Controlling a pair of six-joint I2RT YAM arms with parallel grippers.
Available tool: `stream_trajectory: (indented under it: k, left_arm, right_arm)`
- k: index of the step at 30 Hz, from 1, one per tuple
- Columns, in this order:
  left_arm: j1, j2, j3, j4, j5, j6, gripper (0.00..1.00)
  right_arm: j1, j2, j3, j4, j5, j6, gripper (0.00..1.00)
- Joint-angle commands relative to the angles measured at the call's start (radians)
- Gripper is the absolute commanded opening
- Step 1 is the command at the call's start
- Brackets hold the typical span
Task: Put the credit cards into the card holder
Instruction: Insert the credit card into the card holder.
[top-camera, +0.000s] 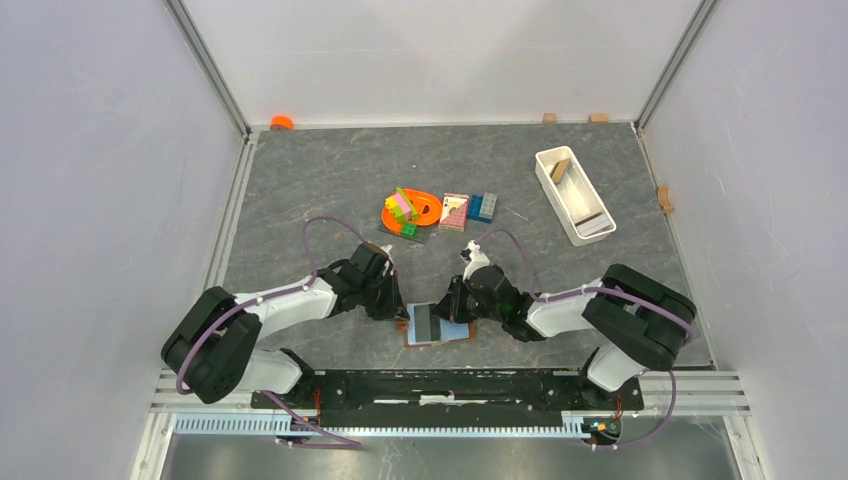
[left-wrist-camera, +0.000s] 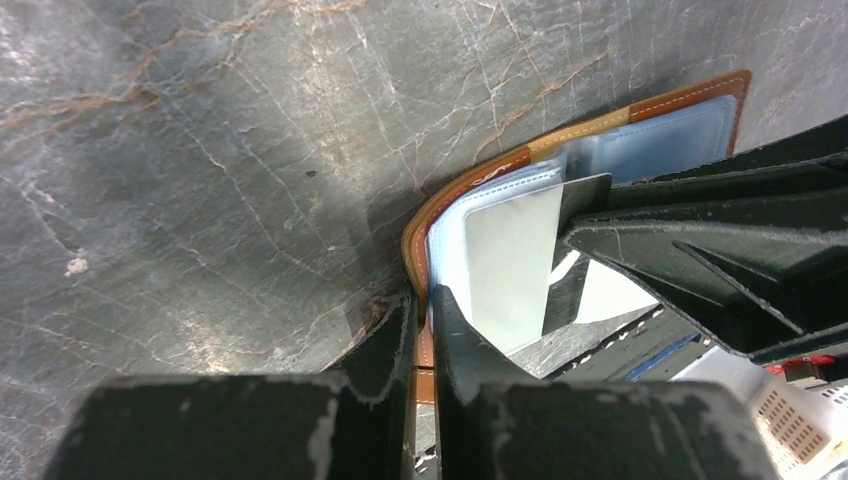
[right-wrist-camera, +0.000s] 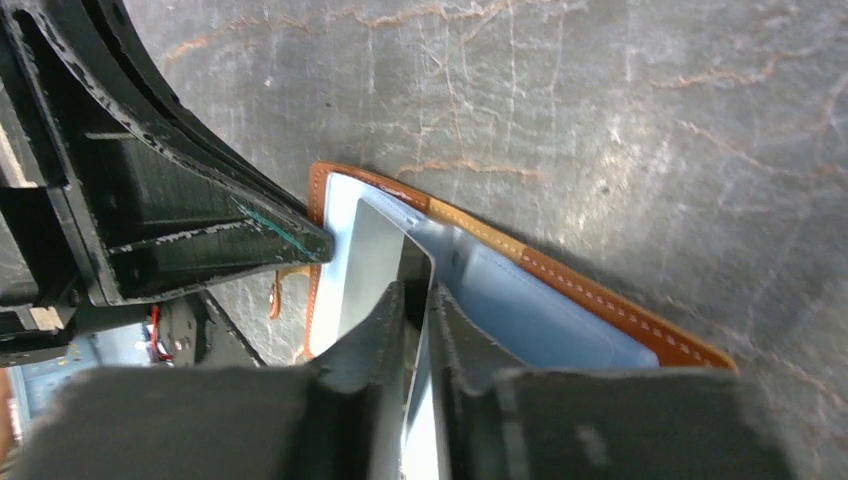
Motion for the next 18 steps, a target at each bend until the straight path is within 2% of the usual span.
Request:
stream_trajectory:
  k: [1, 5, 7, 11, 18]
  left_arm:
    - [-0.006, -0.007, -0.024, 0.016, -0.026, -0.010, 0.09]
    - [-0.006, -0.008, -0.024, 0.016, -0.023, -0.009, 0.08]
    - [-0.006, -0.008, -0.024, 0.017, -0.020, -0.010, 0.08]
    - [-0.006, -0.018, -0.023, 0.017, -0.014, -0.012, 0.10]
    - [-0.006, -0.038, -0.031, 0.019, 0.000, -0.021, 0.19]
  right_arm:
    - [0.027, -0.090, 0.004, -0.214, 0.074, -0.083, 0.24]
    - [0.029, -0.164, 0.010, -0.299, 0.135, -0.116, 0.39]
    - [0.027, -0.179, 0.009, -0.312, 0.134, -0.117, 0.43]
    - [0.047, -0.169, 0.013, -0.306, 0.107, -0.102, 0.43]
    - [0.088, -0.124, 0.044, -0.289, 0.094, -0.075, 0.43]
